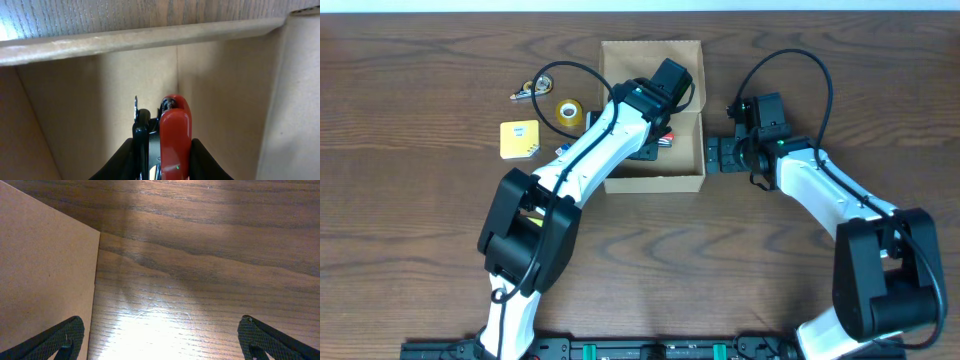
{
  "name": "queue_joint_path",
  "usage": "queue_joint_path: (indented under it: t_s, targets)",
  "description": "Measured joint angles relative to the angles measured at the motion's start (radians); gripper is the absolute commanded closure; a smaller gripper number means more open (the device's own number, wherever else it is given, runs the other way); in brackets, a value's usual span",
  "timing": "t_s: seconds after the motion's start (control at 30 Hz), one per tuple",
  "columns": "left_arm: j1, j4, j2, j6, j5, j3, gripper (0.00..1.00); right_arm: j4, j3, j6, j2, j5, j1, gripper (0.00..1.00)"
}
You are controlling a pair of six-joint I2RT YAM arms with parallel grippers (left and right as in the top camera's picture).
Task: Pack container
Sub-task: 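Lower the stapler into the box and open the left gripper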
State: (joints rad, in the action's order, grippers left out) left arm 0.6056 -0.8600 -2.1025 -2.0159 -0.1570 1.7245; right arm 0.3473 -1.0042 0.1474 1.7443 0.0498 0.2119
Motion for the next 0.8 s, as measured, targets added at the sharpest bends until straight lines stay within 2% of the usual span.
queue_joint_path:
  t_s: [0.07, 0.13, 0.23, 0.47, 0.8]
  targets:
    - [0.000, -0.003, 0.000, 0.000, 0.000, 0.000, 0.94, 0.000, 0.000, 0.000, 0.000, 0.000, 0.000, 0.01]
    - [-0.001, -0.006, 0.000, 0.000, 0.000, 0.000, 0.85, 0.000, 0.000, 0.000, 0.000, 0.000, 0.000, 0.01]
    - [-0.003, -0.019, 0.000, 0.000, 0.000, 0.000, 0.80, 0.000, 0.000, 0.000, 0.000, 0.000, 0.000, 0.01]
    - [-0.010, -0.019, 0.000, 0.001, -0.007, 0.000, 0.58, 0.000, 0.000, 0.000, 0.000, 0.000, 0.000, 0.01]
    - [-0.018, -0.012, 0.000, -0.001, -0.007, 0.000, 0.58, 0.000, 0.000, 0.000, 0.000, 0.000, 0.000, 0.01]
